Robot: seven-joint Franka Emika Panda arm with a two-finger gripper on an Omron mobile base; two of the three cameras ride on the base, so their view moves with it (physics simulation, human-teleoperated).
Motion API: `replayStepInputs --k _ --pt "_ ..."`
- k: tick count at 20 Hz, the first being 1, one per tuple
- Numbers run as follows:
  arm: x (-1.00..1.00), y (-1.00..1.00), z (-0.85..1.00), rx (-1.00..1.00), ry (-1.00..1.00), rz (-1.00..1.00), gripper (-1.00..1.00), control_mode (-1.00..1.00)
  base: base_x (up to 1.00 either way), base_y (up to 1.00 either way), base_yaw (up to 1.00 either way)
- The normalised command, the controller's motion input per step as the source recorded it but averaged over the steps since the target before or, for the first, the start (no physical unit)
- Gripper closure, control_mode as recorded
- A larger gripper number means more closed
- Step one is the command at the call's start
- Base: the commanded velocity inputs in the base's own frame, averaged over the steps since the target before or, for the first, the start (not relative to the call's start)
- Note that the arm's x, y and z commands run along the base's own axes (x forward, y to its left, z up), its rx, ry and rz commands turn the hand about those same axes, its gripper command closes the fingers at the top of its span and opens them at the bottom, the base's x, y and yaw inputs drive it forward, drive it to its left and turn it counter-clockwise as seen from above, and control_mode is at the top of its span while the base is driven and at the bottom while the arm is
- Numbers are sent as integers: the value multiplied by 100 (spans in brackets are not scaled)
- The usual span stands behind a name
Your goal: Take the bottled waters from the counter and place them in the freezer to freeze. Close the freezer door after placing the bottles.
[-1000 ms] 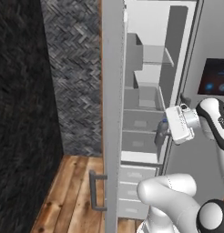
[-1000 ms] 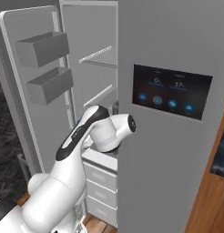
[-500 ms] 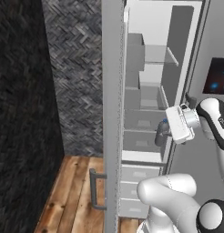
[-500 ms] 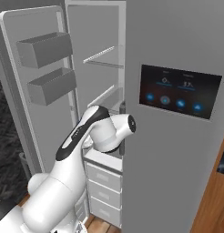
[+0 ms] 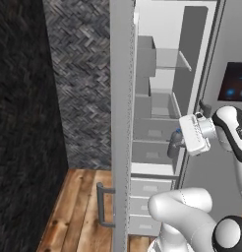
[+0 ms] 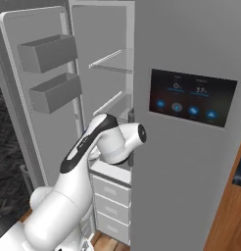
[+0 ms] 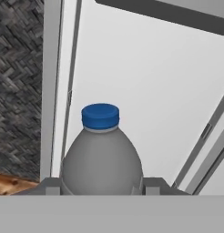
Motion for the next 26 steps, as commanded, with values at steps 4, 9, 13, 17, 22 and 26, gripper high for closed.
replayStepInputs --k 4,9,13,17,22,26 --pt "0 0 0 0 0 0 100 100 48 22 -10" --pt "5 1 22 0 0 -5 100 -100 22 13 -6" --pt "0 0 83 0 -1 -21 100 -100 0 0 0" --pt "0 0 100 0 -4 -23 100 -100 0 0 0" --pt "3 0 100 0 0 -26 100 -100 0 0 0" --pt "12 0 100 1 0 -28 100 -100 0 0 0"
